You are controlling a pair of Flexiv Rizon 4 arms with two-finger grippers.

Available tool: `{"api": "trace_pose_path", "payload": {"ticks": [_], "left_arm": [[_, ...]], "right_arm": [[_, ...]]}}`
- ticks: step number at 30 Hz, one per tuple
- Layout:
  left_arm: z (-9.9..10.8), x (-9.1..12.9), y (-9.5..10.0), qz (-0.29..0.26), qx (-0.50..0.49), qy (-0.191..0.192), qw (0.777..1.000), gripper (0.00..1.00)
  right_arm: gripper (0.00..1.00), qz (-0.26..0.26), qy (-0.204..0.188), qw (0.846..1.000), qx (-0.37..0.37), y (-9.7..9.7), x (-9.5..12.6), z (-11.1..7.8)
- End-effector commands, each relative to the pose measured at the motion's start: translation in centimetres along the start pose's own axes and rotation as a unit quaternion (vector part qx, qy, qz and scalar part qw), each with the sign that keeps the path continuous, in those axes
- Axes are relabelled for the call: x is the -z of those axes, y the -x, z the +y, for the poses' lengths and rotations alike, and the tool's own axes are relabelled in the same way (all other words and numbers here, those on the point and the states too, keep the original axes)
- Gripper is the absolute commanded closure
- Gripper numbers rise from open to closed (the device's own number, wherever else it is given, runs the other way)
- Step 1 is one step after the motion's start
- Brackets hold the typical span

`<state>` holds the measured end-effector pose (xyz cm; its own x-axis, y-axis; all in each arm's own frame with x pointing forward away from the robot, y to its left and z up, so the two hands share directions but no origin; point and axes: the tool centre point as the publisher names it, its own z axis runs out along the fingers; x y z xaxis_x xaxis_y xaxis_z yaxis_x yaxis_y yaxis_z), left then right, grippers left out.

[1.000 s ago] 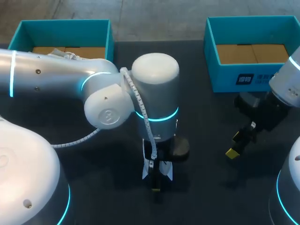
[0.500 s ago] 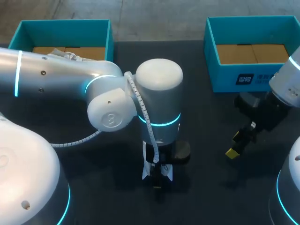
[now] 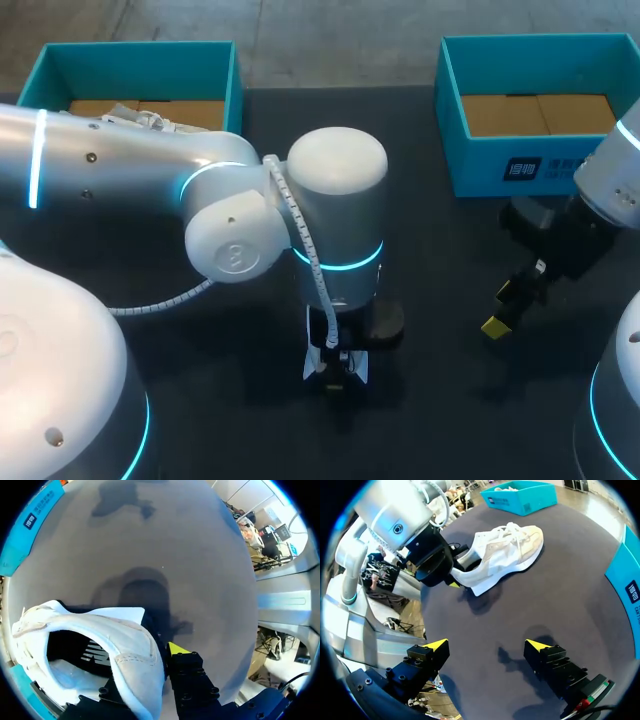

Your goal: Take the shoe out of the shoebox, open the shoe tongue, remove and reinsert the insole, then place the shoe into the shoebox

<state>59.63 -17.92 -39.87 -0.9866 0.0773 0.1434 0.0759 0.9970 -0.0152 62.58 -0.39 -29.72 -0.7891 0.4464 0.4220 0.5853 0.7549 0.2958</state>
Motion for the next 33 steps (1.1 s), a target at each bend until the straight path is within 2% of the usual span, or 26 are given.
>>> {"api": "trace_pose_path", "payload": {"ticks": [1, 10, 19, 25, 33], "left_arm": [[0.6, 0.1, 0.4, -0.003, -0.001, -0.006, 1.0, 1.0], [1.5, 2.3, 0.4, -0.018, -0.011, -0.017, 1.0, 1.0], [3.1, 4.9, 0.1, -0.029, -0.044, -0.008, 0.999, 1.0], [5.3, 7.5, 0.1, -0.011, -0.098, -0.013, 0.995, 1.0], [9.7, 12.6, 1.3, -0.001, -0.122, -0.024, 0.992, 1.0]], "right_arm": [[0.0, -0.001, 0.0, 1.0, 0.0, -0.1, -0.1, 0.0], [0.0, -0.001, 0.0, 1.0, 0.0, -0.1, -0.1, 0.0], [0.0, -0.001, 0.0, 1.0, 0.0, -0.1, -0.1, 0.0], [0.0, -0.001, 0.0, 1.0, 0.0, -0.1, -0.1, 0.0], [0.0, -0.001, 0.0, 1.0, 0.0, -0.1, -0.1, 0.0]]}}
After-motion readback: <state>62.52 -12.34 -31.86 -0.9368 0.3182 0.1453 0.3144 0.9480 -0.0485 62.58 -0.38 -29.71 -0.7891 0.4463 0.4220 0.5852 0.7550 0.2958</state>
